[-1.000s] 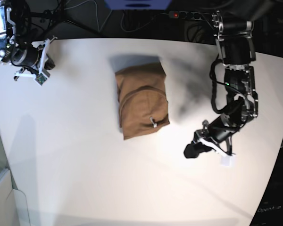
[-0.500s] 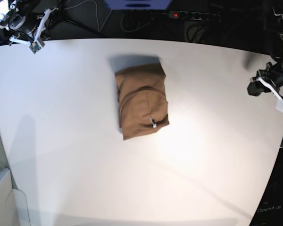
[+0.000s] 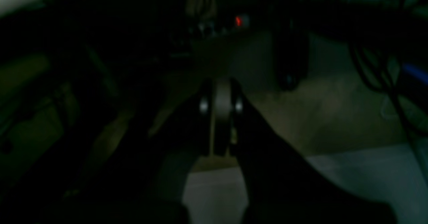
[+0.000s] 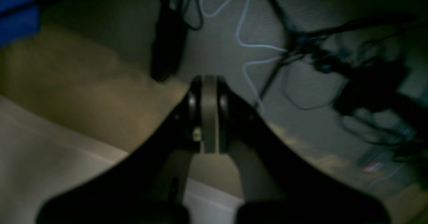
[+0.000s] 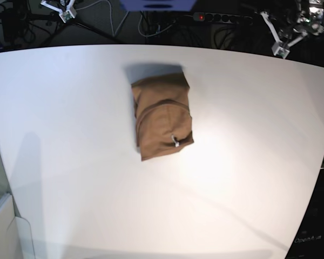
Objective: Fold the T-shirt properly
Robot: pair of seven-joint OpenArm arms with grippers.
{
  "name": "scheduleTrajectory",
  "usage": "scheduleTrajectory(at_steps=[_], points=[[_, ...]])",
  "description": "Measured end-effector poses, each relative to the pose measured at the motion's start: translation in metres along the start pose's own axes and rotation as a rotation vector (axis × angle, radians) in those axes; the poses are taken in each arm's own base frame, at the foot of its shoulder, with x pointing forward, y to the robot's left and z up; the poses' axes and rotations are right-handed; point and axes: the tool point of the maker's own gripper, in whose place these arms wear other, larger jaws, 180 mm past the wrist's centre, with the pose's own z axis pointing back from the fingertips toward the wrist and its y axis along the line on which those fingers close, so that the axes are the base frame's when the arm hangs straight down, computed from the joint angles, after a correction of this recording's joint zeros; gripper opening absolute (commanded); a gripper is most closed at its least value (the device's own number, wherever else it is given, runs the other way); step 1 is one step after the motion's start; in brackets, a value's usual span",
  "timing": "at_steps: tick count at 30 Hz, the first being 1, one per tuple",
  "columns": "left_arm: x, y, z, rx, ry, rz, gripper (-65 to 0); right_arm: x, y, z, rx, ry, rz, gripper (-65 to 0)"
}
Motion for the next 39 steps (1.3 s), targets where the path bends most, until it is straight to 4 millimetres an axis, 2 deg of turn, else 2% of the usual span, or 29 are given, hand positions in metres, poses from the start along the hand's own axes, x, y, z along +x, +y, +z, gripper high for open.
scheduleTrajectory(at_steps=[3, 4, 8, 12, 15, 17, 19, 21, 23, 26, 29, 33, 36, 39], points=[[-0.030, -0.020, -0.038, -0.025, 0.058, 0.020, -63.3, -0.023, 0.005, -0.027, 0.049, 0.033, -0.095, -64.9], [-0.036, -0.027, -0.050, -0.041, 0.064, 0.032, -63.3, -0.025, 0.007, -0.036, 0.071, 0.006, -0.141, -64.9], [-0.043, -0.057, -0.094, -0.118, 0.039, 0.127, -63.3, -0.036, 0.017, -0.069, 0.131, -0.024, -0.315, -64.9], [-0.050, -0.085, -0.124, -0.202, 0.017, 0.225, -63.3, -0.039, 0.022, -0.086, 0.157, -0.073, -0.494, -64.7], [-0.052, -0.105, -0.144, -0.231, -0.019, 0.314, -63.3, -0.022, 0.014, -0.091, 0.137, -0.155, -0.590, -64.3], [-0.052, -0.118, -0.154, -0.243, -0.051, 0.365, -63.4, -0.001, 0.000, -0.095, 0.093, -0.222, -0.553, -64.3], [-0.042, -0.127, -0.161, -0.242, -0.111, 0.418, -63.4, 0.011, -0.022, -0.099, -0.003, -0.246, -0.490, -64.3], [-0.036, -0.131, -0.164, -0.229, -0.164, 0.476, -63.4, 0.007, -0.039, -0.098, -0.107, -0.236, -0.444, -64.3], [-0.030, -0.131, -0.165, -0.208, -0.209, 0.512, -63.4, -0.008, -0.037, -0.100, -0.151, -0.179, -0.407, -64.3], [-0.019, -0.128, -0.164, -0.196, -0.261, 0.529, -63.3, -0.019, -0.024, -0.105, -0.194, -0.136, -0.383, -64.1], [-0.011, -0.121, -0.164, -0.185, -0.279, 0.542, -63.2, -0.005, -0.022, -0.110, -0.225, -0.162, -0.369, -64.1], [0.001, -0.102, -0.169, -0.090, -0.285, 0.495, -63.1, 0.020, -0.023, -0.117, -0.246, -0.198, -0.357, -64.1], [0.011, -0.101, -0.171, -0.096, -0.278, 0.480, -63.1, 0.014, -0.015, -0.121, -0.219, -0.151, -0.363, -64.1], [0.006, -0.108, -0.174, -0.118, -0.218, 0.443, -63.1, 0.003, -0.010, -0.120, -0.215, -0.118, -0.367, -64.1]])
